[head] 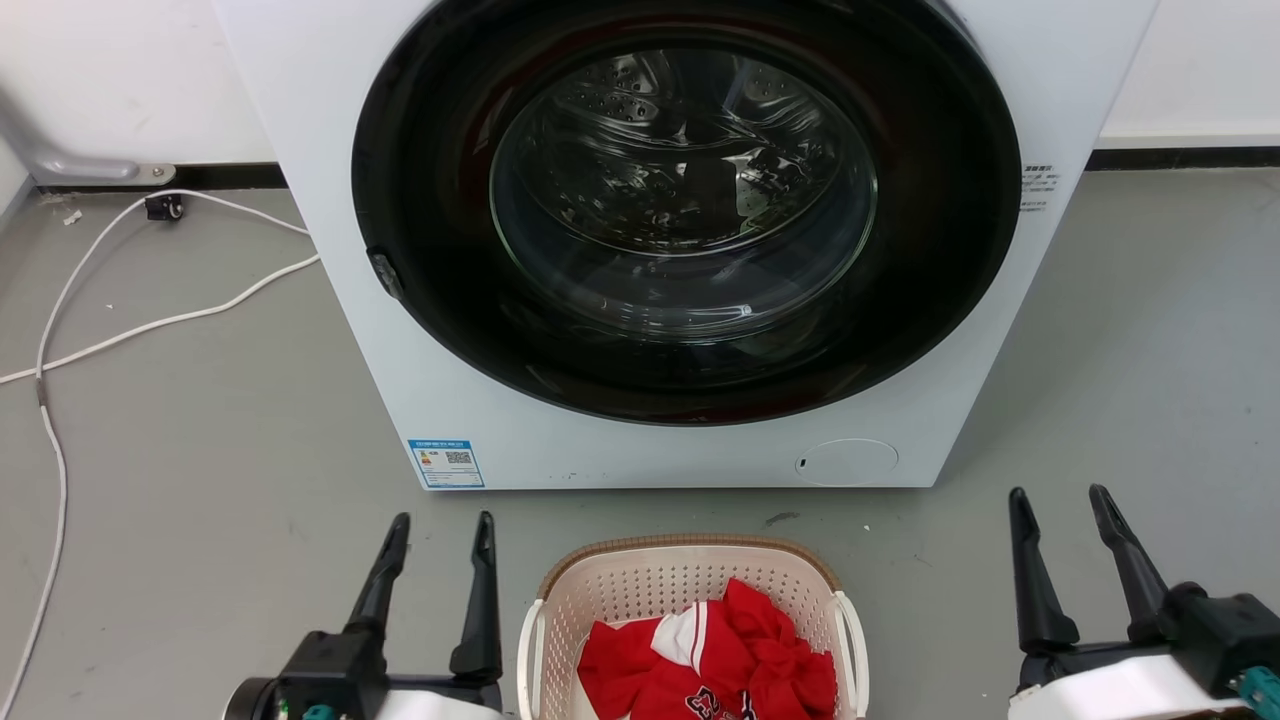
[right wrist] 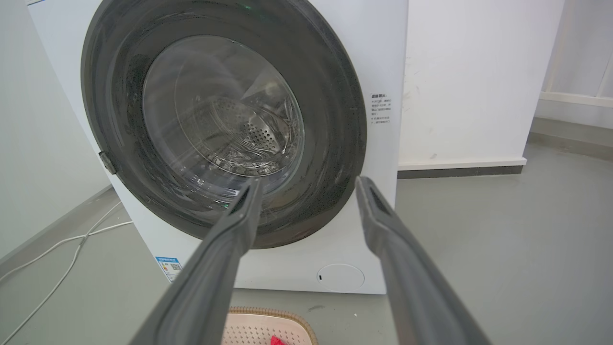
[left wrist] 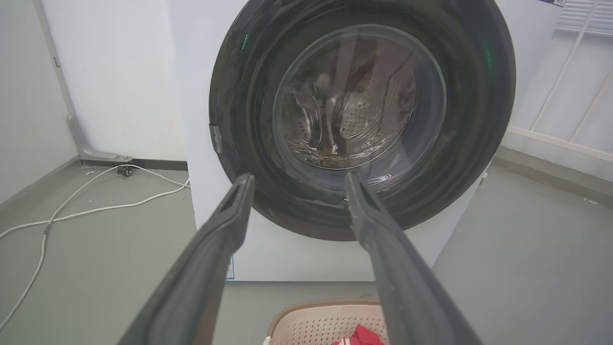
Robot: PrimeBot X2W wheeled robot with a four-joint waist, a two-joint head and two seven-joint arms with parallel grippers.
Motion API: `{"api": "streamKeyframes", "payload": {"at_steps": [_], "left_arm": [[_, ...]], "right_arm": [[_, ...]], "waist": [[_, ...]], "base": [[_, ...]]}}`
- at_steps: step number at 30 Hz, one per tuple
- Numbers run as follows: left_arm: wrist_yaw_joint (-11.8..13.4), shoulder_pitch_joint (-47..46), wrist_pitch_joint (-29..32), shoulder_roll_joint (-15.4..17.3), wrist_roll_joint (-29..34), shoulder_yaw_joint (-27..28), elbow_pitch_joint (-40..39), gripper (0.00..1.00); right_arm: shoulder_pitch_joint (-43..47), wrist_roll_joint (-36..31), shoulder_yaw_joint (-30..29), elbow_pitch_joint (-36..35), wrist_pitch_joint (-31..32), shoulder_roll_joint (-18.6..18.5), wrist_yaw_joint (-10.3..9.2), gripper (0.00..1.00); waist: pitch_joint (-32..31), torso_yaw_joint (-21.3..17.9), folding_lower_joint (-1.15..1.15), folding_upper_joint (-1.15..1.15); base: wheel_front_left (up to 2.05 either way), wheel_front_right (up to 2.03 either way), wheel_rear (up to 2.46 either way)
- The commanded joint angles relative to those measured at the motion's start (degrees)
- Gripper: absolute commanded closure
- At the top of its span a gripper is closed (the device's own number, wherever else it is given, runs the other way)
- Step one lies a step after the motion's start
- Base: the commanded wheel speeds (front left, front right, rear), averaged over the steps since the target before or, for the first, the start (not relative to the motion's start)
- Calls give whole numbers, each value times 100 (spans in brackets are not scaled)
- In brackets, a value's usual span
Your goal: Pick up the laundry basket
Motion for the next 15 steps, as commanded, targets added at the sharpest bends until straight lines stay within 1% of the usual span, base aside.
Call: {"api": "streamKeyframes", "payload": {"at_steps": [1,7,12,15], "left_arm": [[-230,139,-70,-181,19,255,-26,0],[-742,286,-137,-450,297,623,75,0],[-1005,353,-192,-593,613,808,140,0],[-1099,378,-221,-640,787,866,161,0]], "right_arm": [[75,214,-52,56,-72,-6,-2,0],[84,155,-38,147,-136,-4,-2,0],[88,-12,-14,158,-187,-3,-2,0],[90,-144,1,161,-223,-3,-2,0]], "waist": [[-3,3,0,0],[0,13,0,0],[-3,19,0,0],[-8,19,0,0]], "base": [[0,0,0],[0,0,0],[0,0,0],[0,0,0]]}}
